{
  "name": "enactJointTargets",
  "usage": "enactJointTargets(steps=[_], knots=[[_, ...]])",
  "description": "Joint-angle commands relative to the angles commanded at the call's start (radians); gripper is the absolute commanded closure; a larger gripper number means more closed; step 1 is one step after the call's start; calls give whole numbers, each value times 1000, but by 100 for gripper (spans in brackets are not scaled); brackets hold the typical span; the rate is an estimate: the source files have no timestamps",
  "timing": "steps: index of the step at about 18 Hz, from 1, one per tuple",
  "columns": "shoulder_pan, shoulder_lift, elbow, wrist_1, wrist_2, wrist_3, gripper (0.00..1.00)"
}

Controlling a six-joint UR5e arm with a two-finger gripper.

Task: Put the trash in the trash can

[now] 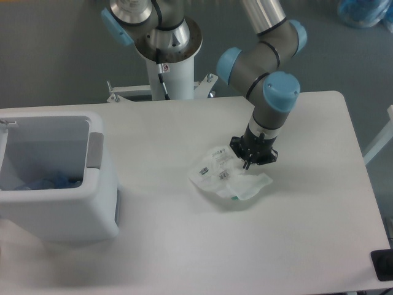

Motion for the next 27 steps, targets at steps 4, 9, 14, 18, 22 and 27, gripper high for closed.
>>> enactJointTargets(steps=[4, 9, 14, 18, 22, 27], knots=[[17, 61, 58, 0, -72, -40, 97], [14, 94, 153, 0, -160, -216, 97], [3, 155, 192, 0, -213, -273, 97], [-11, 193, 247, 0, -321, -389, 97], [-76, 253, 246, 0, -361, -426, 97], [-150, 311, 233, 0, -361, -465, 97]])
